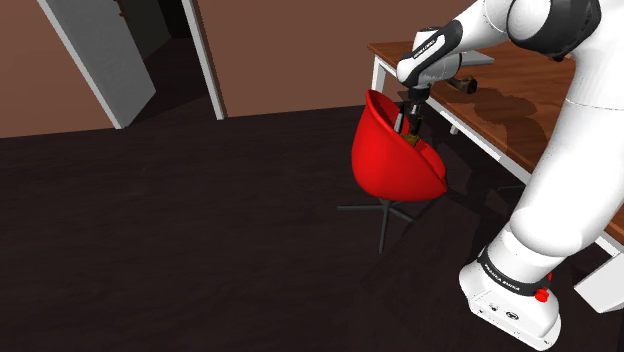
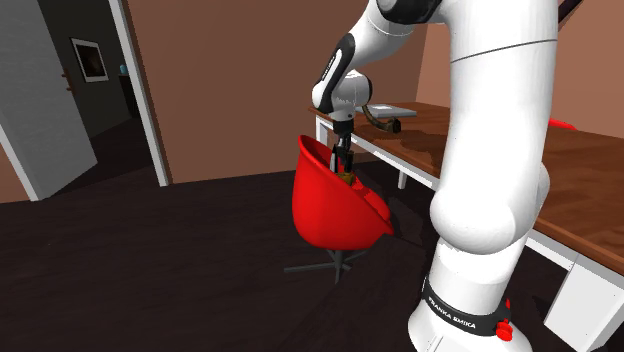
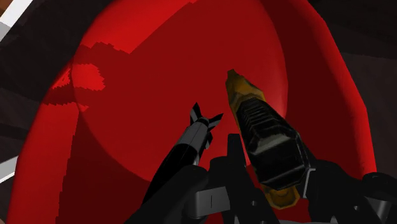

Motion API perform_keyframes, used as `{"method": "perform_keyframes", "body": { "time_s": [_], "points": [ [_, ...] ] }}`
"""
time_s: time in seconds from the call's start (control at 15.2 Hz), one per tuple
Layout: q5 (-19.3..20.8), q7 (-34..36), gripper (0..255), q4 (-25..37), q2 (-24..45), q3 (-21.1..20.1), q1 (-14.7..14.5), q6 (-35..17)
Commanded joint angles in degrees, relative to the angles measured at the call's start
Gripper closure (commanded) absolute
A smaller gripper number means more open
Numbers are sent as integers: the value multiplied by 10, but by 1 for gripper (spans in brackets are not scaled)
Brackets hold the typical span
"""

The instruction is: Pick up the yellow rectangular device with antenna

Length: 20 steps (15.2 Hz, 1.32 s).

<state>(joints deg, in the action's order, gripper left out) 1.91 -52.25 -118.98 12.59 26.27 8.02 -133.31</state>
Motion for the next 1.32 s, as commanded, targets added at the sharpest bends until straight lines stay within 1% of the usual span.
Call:
{"method": "perform_keyframes", "body": {
  "time_s": [0.0, 0.2, 1.19, 1.25],
  "points": [
    [0, 0, 255, 0, 0, 0, 0, 0],
    [0, 0, 255, -1, 0, 0, 0, 0],
    [28, 10, 255, 51, -60, 6, -9, 106],
    [28, 10, 255, 52, -60, 6, -9, 108]
  ]
}}
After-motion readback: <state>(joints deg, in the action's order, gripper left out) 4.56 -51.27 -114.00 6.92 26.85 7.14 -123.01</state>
